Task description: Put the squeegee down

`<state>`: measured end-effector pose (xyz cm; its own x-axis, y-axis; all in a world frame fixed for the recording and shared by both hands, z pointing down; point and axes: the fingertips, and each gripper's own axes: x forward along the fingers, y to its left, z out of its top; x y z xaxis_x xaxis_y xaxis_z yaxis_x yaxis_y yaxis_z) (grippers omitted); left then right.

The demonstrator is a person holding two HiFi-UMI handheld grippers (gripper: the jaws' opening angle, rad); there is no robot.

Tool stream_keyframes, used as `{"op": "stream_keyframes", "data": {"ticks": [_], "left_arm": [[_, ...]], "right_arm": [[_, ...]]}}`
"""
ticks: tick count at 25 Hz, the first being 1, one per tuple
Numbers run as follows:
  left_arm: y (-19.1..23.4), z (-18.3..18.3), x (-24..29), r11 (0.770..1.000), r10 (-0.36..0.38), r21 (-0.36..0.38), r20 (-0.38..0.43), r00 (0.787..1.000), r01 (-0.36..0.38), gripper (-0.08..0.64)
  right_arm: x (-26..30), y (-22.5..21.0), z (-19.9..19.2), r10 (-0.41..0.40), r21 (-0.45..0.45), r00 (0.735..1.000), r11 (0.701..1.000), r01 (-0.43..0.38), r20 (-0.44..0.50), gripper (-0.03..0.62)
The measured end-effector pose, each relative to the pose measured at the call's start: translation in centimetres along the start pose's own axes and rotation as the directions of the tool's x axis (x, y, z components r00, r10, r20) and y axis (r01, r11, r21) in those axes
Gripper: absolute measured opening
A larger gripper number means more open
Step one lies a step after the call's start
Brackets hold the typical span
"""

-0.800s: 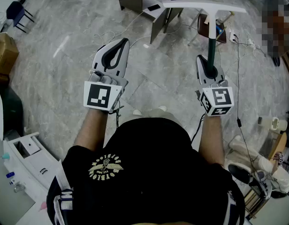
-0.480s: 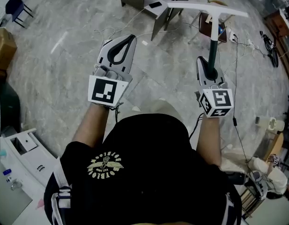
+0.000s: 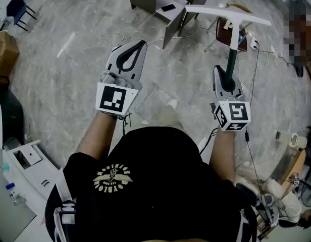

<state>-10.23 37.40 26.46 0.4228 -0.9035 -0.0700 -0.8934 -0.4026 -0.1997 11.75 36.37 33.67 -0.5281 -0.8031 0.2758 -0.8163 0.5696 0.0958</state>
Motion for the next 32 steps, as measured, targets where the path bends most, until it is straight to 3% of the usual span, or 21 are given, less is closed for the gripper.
{"op": "stream_keyframes", "data": {"ticks": [12,16,21,32], "left_arm": [[1.0,-0.6,12.6,1.0,-0.011,0.029,-0.013,1.0,0.012,0.023],[1.1,0.4,16.0,1.0,0.007,-0.019,0.002,1.0,-0.007,0.023],[0.0,0.9,20.1,1.0,0.011,0.005,0.012,1.0,-0.011,0.023],[0.1,-1.1,21.1,0.998,0.068,0.005,-0.038,0.997,-0.068,0.023]], "right_arm": [[8.2,-8.8,1.8,0.044,0.009,0.999,0.999,-0.044,0.01,0.032],[10.0,-11.4,2.2,0.071,0.018,0.997,0.997,-0.071,0.012,0.032],[11.3,-14.5,2.2,0.099,0.013,0.995,0.995,-0.099,0.013,0.032],[13.3,-16.6,1.1,0.151,0.029,0.989,0.988,-0.151,0.006,0.032]]}}
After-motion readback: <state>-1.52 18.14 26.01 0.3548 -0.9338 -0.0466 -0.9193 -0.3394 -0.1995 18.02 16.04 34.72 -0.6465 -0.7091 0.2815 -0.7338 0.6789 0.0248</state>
